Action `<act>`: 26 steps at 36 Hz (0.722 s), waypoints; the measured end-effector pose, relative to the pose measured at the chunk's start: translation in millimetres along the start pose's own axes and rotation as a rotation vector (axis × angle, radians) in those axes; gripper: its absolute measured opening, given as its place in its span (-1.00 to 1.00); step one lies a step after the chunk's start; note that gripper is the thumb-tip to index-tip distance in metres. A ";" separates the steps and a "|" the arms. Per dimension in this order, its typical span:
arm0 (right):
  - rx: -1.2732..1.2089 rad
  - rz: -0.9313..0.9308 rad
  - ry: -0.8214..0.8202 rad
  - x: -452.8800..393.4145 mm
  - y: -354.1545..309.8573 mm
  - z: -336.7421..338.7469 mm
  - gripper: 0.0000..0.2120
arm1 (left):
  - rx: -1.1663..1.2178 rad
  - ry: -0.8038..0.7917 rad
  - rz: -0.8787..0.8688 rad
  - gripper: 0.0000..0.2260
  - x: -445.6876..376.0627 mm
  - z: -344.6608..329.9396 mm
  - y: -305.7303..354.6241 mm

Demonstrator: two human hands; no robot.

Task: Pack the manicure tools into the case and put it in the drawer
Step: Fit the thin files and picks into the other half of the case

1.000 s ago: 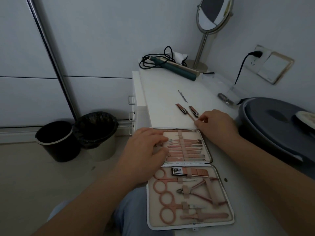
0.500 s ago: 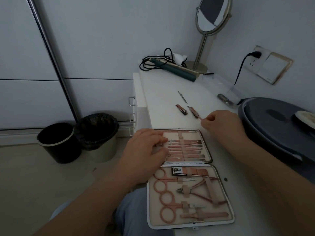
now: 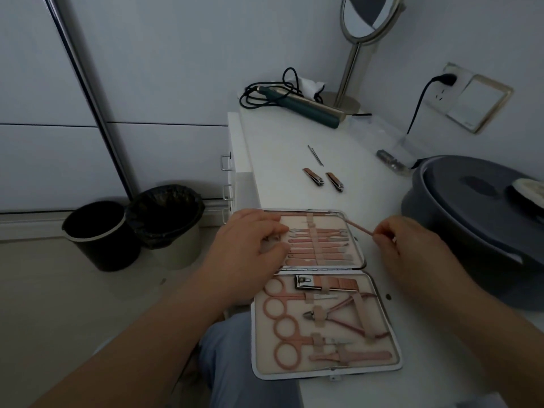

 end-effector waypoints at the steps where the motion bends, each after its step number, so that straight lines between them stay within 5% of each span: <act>1: 0.009 0.003 -0.009 1.0 0.8 0.1 -0.88 | -0.002 -0.002 0.000 -0.74 -0.1 -0.5 -0.2; 26: 0.162 0.228 -0.027 -24.3 -21.2 -8.5 -0.86 | 0.040 -0.001 0.004 -0.75 0.5 -0.6 0.2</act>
Point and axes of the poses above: each hand's wrist, its own x-axis away from the middle knuckle, its own z-axis out of the back of the hand, y = z × x, the point moved 8 cm from there along -x, towards the middle knuckle, and after that the axes turned 11 degrees about -x, right-handed, at the moved point
